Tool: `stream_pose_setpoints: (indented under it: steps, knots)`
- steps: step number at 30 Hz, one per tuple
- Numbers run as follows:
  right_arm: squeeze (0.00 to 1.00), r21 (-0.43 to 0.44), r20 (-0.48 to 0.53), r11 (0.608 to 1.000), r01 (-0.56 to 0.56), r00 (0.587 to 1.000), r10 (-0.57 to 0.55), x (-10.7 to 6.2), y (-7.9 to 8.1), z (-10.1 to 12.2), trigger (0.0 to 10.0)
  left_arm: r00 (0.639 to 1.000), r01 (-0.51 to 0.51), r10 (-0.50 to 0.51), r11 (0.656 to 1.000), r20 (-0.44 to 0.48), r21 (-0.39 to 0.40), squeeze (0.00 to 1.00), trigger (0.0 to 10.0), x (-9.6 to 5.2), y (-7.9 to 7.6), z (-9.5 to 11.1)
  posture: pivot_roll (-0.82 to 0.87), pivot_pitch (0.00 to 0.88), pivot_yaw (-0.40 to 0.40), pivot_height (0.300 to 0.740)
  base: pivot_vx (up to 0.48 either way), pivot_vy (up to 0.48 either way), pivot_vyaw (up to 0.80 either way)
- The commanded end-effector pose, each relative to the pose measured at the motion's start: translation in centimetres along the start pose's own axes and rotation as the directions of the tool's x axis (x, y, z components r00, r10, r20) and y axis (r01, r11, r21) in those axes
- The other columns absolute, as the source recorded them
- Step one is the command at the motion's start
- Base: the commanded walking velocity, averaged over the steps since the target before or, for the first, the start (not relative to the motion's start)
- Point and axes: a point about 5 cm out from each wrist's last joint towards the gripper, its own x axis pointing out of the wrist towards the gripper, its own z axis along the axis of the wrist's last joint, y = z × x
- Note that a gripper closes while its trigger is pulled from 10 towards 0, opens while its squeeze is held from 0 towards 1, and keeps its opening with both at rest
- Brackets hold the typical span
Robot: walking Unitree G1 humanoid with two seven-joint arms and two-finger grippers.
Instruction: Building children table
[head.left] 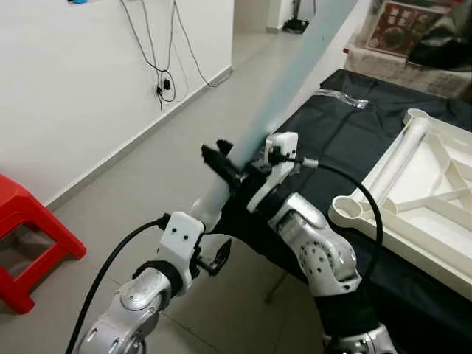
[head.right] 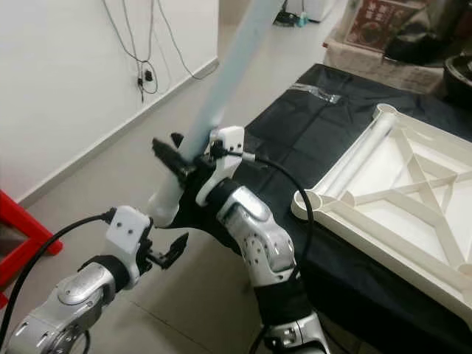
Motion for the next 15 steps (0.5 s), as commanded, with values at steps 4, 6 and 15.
stream_pose_setpoints:
  steps: [4,6,15]
  knots:
    - [0.00,0.000,-0.041,0.997,-0.072,0.997,0.072,-0.4,0.9,-0.8,10.0,0.999,0.023,-0.022,1.000,-0.031,0.020,0.00,10.0,0.1,0.0,-0.3,0.11,0.066,-0.060,0.740,0.000,0.000,0.00]
    - [0.00,0.003,-0.058,0.996,-0.087,0.995,0.087,-0.6,1.1,-1.2,10.0,0.998,0.042,-0.041,0.999,-0.039,0.026,0.00,10.0,0.1,-0.2,-0.3,0.11,0.066,-0.060,0.740,0.000,0.000,0.00]
    - [0.00,-0.039,-0.089,0.999,-0.028,0.996,0.024,-1.0,-0.2,-1.6,10.0,0.988,0.053,-0.034,0.991,-0.153,0.119,0.00,10.0,-0.3,-0.6,-2.0,0.11,0.079,-0.062,0.740,0.000,0.000,0.00]
